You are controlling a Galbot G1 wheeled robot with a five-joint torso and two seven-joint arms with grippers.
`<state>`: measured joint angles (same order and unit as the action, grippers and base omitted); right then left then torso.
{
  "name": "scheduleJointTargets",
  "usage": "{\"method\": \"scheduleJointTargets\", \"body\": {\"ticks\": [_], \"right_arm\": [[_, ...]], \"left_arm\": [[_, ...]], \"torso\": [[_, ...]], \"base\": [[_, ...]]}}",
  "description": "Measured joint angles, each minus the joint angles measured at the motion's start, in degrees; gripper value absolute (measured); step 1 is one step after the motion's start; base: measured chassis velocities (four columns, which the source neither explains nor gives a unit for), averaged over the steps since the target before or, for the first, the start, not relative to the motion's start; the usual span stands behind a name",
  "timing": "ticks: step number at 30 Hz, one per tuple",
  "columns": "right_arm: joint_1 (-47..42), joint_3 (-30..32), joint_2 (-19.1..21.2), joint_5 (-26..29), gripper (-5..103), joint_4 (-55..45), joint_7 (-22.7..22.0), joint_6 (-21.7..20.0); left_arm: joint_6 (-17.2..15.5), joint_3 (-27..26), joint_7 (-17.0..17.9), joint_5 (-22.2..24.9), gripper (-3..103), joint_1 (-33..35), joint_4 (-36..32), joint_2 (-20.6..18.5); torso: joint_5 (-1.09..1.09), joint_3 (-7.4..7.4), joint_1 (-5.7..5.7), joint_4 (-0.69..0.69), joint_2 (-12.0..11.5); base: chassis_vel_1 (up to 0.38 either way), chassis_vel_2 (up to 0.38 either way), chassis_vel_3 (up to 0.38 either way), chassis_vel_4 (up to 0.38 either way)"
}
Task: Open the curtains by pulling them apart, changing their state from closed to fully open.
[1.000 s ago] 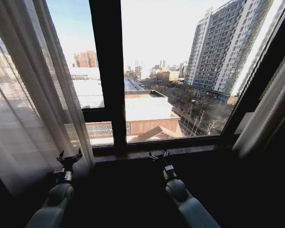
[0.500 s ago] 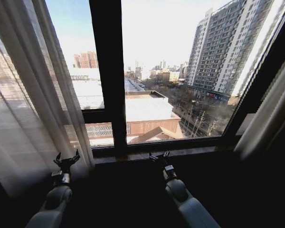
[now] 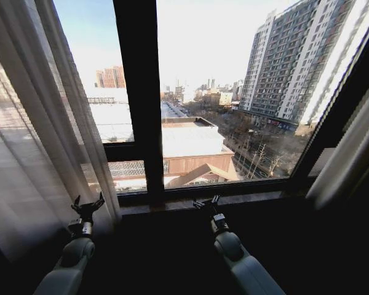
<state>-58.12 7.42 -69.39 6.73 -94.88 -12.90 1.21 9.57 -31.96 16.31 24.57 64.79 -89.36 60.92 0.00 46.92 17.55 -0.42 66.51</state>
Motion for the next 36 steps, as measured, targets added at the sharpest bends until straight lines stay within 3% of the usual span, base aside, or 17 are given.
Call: {"method": "scheduleJointTargets", "body": {"ticks": [10, 17, 24, 26, 27, 31, 32, 34, 36], "right_arm": [[0.00, 0.00, -0.01, 0.00, 100, 0.00, 0.00, 0.00], [0.00, 0.00, 0.00, 0.00, 100, 0.00, 0.00, 0.00], [0.00, 0.00, 0.00, 0.00, 100, 0.00, 0.00, 0.00], [0.00, 0.00, 0.00, 0.00, 100, 0.00, 0.00, 0.00], [0.00, 0.00, 0.00, 0.00, 100, 0.00, 0.00, 0.00], [0.00, 0.00, 0.00, 0.00, 100, 0.00, 0.00, 0.00], [0.00, 0.00, 0.00, 0.00, 100, 0.00, 0.00, 0.00], [0.00, 0.00, 0.00, 0.00, 100, 0.00, 0.00, 0.00], [0.00, 0.00, 0.00, 0.00, 100, 0.00, 0.00, 0.00]], "left_arm": [[-0.14, 2.67, -0.74, 0.75, 100, -5.38, 4.04, 0.35], [-0.49, 4.99, -2.53, 2.35, 100, -11.89, 10.51, -1.79], [-0.73, 5.85, -7.59, 3.81, 99, -15.24, 14.62, -2.19], [0.62, 5.81, -10.37, 3.86, 85, -15.39, 15.63, -2.08], [0.86, 5.76, -10.73, 3.86, 85, -15.39, 15.84, -2.08], [1.32, 5.61, -10.96, 3.94, 74, -15.41, 16.56, -2.10], [1.50, 5.56, -10.97, 3.96, 62, -15.46, 16.88, -2.18], [1.59, 5.53, -10.97, 4.00, 62, -15.50, 17.09, -2.25], [1.87, 5.50, -10.97, 4.08, 52, -15.66, 17.52, -2.32]], "torso": [[-0.01, 0.03, 0.08, -0.01, -0.03], [0.00, 0.00, 0.02, 0.00, -0.02], [0.00, 0.01, 0.03, -0.01, -0.02], [-0.01, 0.01, 0.03, -0.01, -0.02], [-0.01, 0.01, 0.03, -0.01, -0.02], [0.00, 0.01, 0.02, 0.00, -0.01], [0.00, 0.01, 0.03, 0.00, -0.01], [0.00, 0.01, 0.03, -0.01, -0.02], [0.00, 0.01, 0.03, 0.00, -0.01]], "base": [[-0.055, 0.055, 0.055, -0.069], [0.000, 0.000, 0.000, 0.000], [0.000, 0.000, 0.000, 0.000], [0.000, 0.000, 0.000, 0.000], [0.000, 0.000, 0.000, 0.000], [0.000, 0.000, 0.000, 0.000], [0.000, 0.000, 0.000, 0.000], [0.000, 0.000, 0.000, 0.000], [0.000, 0.000, 0.000, 0.000]]}}
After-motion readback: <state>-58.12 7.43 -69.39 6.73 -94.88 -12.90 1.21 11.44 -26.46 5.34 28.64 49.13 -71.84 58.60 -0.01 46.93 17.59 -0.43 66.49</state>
